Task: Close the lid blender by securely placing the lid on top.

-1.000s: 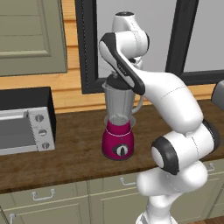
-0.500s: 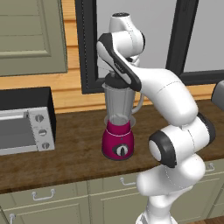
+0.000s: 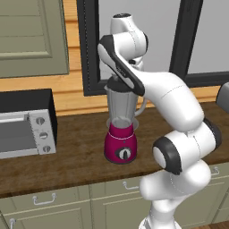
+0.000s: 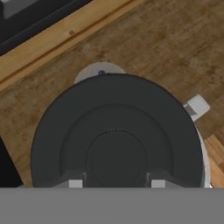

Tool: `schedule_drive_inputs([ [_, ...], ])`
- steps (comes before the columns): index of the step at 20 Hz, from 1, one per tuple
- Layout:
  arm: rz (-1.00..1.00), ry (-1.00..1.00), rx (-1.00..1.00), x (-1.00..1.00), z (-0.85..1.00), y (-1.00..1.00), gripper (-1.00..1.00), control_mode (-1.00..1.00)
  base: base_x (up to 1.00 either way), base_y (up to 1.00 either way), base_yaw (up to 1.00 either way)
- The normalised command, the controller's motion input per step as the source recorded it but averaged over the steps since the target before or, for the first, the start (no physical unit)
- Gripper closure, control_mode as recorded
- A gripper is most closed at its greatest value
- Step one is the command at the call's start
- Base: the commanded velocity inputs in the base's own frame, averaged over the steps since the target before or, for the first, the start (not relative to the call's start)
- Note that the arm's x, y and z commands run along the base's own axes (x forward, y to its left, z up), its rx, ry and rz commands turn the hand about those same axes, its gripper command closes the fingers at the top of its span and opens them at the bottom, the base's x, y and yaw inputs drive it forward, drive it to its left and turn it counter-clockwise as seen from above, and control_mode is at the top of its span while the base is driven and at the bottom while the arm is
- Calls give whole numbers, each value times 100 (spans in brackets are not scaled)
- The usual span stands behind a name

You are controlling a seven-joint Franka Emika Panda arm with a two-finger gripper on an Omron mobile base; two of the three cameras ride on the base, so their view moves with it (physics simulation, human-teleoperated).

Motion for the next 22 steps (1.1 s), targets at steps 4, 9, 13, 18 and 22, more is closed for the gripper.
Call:
schedule_drive_inputs([
  [4,0,9,0,-24,0,0,100,-100,0,0,0],
  [9,0,12,0,-15,-3,0,100,-100,0,0,0],
  [13,0,12,0,-15,-14,0,100,-100,0,0,0],
  [18,0,3,0,-21,-32,0,100,-100,0,0,0],
  [22,0,-7,0,-24,-38,0,-100,-100,0,0,0],
])
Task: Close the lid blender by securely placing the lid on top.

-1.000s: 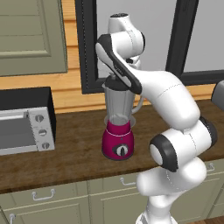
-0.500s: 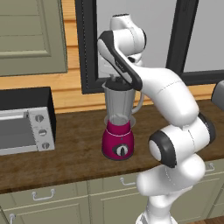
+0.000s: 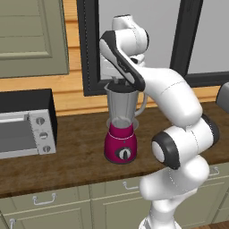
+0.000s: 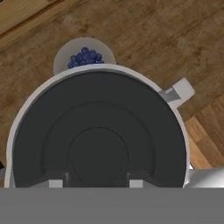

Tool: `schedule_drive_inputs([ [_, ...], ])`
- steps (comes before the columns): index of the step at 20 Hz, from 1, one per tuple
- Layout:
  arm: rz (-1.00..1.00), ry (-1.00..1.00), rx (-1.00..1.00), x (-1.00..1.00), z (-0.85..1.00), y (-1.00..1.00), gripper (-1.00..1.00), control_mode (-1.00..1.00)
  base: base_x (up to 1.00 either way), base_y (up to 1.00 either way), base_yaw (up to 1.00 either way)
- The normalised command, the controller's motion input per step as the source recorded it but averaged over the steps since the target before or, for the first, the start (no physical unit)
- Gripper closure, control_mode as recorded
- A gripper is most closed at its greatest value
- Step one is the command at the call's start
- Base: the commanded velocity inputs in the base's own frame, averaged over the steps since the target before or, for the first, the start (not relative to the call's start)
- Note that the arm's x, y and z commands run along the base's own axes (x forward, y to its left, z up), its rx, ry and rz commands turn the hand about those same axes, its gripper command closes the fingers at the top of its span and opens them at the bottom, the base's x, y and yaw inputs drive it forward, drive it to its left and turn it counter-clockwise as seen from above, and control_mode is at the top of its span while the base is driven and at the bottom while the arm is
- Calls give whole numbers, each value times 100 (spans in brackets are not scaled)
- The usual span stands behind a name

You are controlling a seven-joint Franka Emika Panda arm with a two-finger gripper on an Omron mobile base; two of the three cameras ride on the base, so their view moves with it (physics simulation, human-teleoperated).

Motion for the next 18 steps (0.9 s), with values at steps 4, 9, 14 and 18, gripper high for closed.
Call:
schedule_drive_inputs([
  [4,0,-9,0,-15,-36,0,-100,-100,0,0,0],
  [9,0,-14,0,-14,-21,-3,-100,-100,0,0,0],
  [14,0,-14,0,-11,-7,0,-100,-100,0,0,0],
  [18,0,-17,0,-13,6,0,-100,-100,0,0,0],
])
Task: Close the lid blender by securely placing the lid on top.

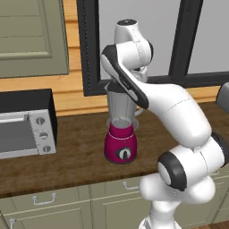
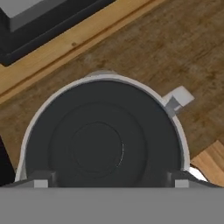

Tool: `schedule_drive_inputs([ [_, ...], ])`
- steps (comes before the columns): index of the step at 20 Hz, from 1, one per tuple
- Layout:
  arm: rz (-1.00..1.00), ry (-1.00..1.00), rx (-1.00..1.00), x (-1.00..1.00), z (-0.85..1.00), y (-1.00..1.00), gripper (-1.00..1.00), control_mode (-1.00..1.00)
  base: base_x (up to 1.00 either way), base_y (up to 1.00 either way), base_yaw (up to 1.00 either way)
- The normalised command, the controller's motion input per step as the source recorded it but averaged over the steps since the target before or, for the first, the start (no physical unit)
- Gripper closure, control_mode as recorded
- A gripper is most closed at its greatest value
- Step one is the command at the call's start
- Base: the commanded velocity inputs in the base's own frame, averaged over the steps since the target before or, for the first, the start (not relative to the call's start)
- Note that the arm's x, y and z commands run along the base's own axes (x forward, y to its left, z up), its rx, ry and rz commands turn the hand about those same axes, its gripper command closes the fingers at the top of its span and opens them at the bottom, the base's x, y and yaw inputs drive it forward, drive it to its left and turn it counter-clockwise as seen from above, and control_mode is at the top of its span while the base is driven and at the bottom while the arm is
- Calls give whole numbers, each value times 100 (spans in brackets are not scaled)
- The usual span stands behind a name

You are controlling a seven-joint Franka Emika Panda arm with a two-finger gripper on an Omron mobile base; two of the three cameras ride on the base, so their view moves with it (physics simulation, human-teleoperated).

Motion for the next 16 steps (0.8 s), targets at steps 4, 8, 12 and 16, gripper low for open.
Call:
schedule_drive_inputs([
  [4,0,-16,0,-30,1,-5,-100,-100,0,0,0],
  [8,0,-14,3,-54,0,-39,-100,-100,0,0,0],
  [12,0,-16,6,-66,0,-61,-100,-100,0,0,0],
  [16,0,-15,8,-68,0,-76,-100,-100,0,0,0],
])
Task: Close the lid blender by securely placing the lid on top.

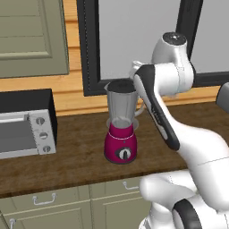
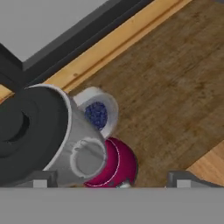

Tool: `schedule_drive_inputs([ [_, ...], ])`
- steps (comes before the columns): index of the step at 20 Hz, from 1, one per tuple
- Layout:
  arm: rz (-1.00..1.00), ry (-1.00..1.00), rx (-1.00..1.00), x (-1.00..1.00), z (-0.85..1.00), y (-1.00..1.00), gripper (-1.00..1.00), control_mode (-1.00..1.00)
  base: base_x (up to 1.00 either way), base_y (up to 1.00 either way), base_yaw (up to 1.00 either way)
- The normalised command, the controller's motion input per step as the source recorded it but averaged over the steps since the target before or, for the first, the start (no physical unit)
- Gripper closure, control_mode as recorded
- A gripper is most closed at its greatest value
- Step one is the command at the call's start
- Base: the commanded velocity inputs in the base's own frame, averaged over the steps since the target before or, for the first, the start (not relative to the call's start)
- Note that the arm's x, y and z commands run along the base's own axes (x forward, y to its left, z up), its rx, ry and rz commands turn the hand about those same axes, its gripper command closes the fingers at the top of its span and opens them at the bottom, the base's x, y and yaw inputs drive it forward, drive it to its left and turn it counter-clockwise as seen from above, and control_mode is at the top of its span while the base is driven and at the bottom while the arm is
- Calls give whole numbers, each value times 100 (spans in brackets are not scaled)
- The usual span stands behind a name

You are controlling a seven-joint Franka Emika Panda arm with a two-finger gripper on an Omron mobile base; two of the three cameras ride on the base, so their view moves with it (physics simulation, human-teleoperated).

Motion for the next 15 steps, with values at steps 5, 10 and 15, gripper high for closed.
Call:
schedule_drive_inputs([
  [5,0,-17,12,-70,-2,-81,-100,-100,0,0,0],
  [10,-1,-5,6,-43,-15,-62,-100,-100,0,0,0],
  [15,-1,-1,0,-19,-7,-9,-100,-100,0,0,0],
])
